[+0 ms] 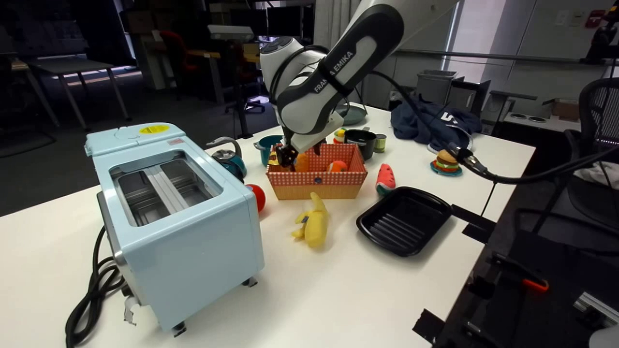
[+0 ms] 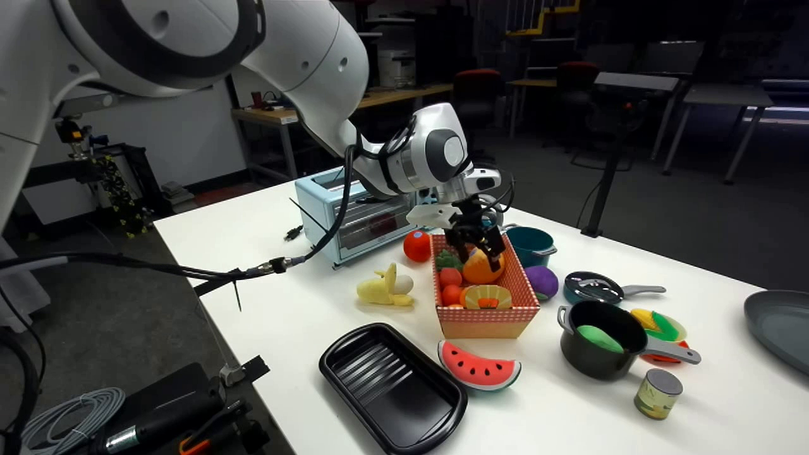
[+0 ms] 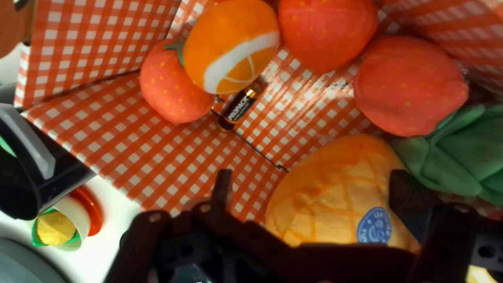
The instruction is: Put the pineapple plush on the table
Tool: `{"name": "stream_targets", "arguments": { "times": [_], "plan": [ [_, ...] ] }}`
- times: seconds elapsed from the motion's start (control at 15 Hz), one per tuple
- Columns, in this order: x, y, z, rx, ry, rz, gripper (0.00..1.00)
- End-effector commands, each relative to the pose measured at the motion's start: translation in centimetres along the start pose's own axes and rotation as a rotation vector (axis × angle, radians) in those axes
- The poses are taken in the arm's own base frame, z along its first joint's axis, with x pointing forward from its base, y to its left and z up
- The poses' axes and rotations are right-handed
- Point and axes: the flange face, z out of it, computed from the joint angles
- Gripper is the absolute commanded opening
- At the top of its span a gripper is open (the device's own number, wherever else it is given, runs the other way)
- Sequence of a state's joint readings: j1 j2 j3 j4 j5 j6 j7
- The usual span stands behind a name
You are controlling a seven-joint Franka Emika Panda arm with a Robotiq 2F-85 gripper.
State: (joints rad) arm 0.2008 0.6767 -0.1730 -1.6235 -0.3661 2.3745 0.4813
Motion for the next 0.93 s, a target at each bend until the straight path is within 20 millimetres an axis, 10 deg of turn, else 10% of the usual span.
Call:
{"name": "stream_targets", "arguments": {
  "times": [0.0,0.6,0.87],
  "plan": [
    [1.3,-0.1,0.4,-0.052,0.037,0.001,0.74],
    [0.7,-1.4,0.1,-0.029,0.04,-0.008,0.07],
    [1.1,-1.0,-1.7,-0.006,0.067,0.007,0.02]
  ]
}}
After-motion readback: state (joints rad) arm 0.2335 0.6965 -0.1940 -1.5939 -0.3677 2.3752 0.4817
